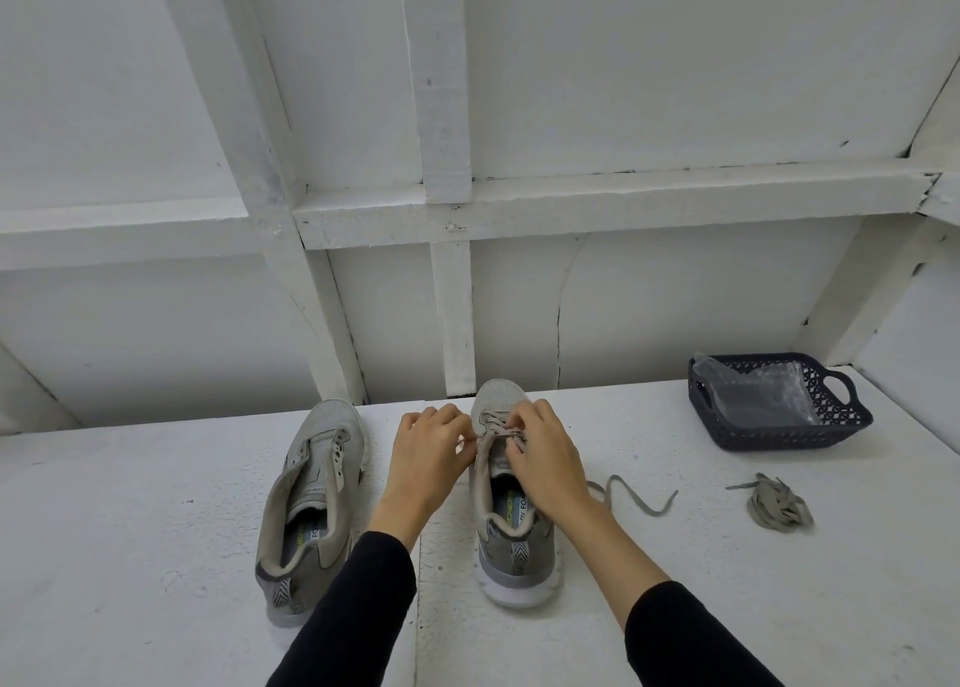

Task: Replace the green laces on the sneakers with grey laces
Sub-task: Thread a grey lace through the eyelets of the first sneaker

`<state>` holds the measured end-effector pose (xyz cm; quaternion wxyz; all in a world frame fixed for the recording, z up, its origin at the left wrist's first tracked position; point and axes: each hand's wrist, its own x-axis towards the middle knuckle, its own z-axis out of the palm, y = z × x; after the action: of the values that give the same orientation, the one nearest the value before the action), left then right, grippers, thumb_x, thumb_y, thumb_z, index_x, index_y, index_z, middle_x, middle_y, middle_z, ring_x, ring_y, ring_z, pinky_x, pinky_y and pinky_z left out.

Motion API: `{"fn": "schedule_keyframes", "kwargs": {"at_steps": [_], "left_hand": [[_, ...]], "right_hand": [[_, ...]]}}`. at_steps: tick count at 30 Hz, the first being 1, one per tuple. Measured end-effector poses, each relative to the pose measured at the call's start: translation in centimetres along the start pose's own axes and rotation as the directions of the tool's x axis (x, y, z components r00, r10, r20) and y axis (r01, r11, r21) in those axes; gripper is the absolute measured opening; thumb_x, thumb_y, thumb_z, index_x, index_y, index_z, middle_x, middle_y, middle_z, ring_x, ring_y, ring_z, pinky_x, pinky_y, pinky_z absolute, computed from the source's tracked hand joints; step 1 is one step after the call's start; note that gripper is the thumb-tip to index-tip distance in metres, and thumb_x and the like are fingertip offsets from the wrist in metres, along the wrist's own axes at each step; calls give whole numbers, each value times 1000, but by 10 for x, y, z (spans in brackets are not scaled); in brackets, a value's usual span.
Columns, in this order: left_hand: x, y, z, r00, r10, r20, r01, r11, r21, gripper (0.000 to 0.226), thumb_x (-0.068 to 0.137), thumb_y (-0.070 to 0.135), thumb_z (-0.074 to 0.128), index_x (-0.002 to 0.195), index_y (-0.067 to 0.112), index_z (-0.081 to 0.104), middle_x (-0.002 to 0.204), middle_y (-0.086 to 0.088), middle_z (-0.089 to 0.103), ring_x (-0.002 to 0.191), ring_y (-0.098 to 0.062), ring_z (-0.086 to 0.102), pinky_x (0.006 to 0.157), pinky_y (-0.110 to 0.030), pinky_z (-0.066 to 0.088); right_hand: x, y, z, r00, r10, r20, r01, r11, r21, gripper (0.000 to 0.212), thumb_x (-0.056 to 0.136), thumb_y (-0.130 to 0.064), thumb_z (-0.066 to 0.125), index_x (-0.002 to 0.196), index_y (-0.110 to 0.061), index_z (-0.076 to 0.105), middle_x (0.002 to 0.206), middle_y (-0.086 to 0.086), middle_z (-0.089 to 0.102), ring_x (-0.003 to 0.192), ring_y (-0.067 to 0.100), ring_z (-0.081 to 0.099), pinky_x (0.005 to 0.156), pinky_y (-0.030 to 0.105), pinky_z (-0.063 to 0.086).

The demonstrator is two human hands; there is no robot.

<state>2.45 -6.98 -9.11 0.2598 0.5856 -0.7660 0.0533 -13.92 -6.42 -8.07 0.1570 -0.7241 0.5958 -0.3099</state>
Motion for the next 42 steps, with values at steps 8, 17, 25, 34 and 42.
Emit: {"fn": "schedule_keyframes", "kwargs": {"at_steps": [8, 17, 25, 34, 42], "left_hand": [[-9, 15, 0, 961, -266, 79, 276, 942, -188, 8, 92, 28, 63, 87, 22, 63, 90, 13, 51, 72, -8, 51, 63, -24, 30], [-8, 17, -4, 896, -428, 118, 444, 861, -249, 13, 90, 28, 62, 80, 20, 63, 83, 13, 53, 72, -10, 54, 59, -27, 35], [-1, 24, -7, 647, -606, 463, 598, 27, -801, 8, 89, 2, 62, 94, 4, 68, 83, -9, 74, 75, -20, 71, 70, -31, 58], [3, 9, -9, 442, -566, 696, 227, -679, -698, 31, 100, 1, 46, 131, -6, 47, 99, -10, 63, 85, -14, 63, 83, -33, 52], [18, 3, -23, 384, -566, 730, 529, -513, -676, 36, 108, 14, 27, 139, 5, 41, 105, 0, 66, 38, 0, 42, 34, -12, 21]], "right_hand": [[-13, 16, -1, 973, 227, 41, -231, 947, 223, 19, 86, -32, 65, 101, -25, 55, 100, -9, 51, 92, 9, 53, 77, 28, 44], [-6, 16, -5, 980, 199, 16, -196, 947, 256, 10, 81, -13, 64, 90, -18, 62, 93, 1, 56, 84, 16, 55, 72, 28, 47], [-3, 22, -14, 950, 311, 28, -294, 862, 414, 30, 96, -30, 56, 74, -11, 61, 70, -1, 58, 67, 10, 51, 60, 19, 37], [0, 35, -3, 913, 407, 19, -387, 851, 355, 15, 94, -20, 60, 81, -15, 65, 93, 8, 66, 83, 17, 59, 70, 25, 39], [-4, 31, -7, 918, 397, -15, -371, 871, 321, 5, 94, -17, 59, 98, -16, 61, 107, 5, 47, 92, 12, 46, 79, 23, 34]]}}
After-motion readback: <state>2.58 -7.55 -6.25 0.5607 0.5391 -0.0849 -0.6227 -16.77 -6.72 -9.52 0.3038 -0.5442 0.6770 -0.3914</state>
